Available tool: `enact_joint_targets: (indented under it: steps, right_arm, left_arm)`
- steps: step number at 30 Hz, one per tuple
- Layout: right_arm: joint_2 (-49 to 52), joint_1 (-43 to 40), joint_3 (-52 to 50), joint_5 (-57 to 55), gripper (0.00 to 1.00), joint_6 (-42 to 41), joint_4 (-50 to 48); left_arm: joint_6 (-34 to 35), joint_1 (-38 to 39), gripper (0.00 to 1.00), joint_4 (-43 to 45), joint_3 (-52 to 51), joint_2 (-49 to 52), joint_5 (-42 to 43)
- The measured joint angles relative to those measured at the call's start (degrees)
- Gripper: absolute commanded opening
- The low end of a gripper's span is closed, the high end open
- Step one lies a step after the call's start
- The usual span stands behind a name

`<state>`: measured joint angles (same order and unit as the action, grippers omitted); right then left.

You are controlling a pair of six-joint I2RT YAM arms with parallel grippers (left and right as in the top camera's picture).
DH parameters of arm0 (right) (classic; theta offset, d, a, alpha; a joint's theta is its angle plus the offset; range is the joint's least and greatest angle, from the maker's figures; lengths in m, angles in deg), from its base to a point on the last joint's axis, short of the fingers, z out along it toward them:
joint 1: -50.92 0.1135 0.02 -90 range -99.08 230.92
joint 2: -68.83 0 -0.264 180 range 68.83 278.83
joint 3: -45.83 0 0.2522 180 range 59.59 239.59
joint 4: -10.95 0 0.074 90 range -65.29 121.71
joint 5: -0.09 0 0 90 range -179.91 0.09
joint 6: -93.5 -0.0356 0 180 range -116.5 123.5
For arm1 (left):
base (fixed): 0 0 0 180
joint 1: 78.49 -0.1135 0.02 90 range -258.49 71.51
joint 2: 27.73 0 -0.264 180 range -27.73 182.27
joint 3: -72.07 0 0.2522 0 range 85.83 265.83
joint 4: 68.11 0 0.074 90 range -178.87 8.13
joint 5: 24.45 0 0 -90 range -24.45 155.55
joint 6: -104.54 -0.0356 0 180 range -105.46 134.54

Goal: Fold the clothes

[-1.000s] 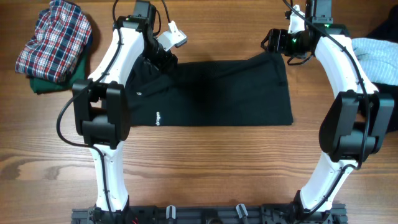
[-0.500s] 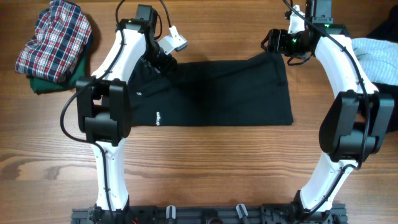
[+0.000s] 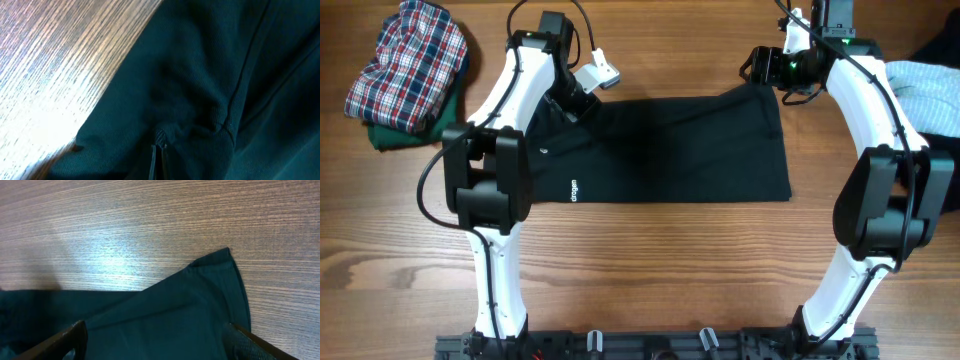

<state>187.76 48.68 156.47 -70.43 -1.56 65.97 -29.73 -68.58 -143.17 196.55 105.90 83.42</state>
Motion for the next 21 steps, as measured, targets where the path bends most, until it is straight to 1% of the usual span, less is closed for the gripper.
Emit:
enact_joint_targets:
  steps: [9, 13, 14, 21]
  right_arm:
    - [0.0, 0.0, 0.0, 0.0, 0.87, 0.0, -0.6]
    - [0.0, 0.0, 0.0, 0.0, 0.87, 0.0, -1.0]
    - [0.0, 0.0, 0.0, 0.0, 0.89, 0.0, -1.1]
    - [0.0, 0.0, 0.0, 0.0, 0.9, 0.0, -1.3]
  left_arm:
    - [2.4, 0.0, 0.04, -2.8, 0.0, -0.3, 0.0]
    - [4.1, 0.0, 0.04, -5.7, 0.0, -2.7, -0.2]
    - [4.3, 0.0, 0.04, -6.5, 0.0, -3.6, -0.2]
    - [5.2, 0.0, 0.04, -11.7, 0.0, -6.2, -0.2]
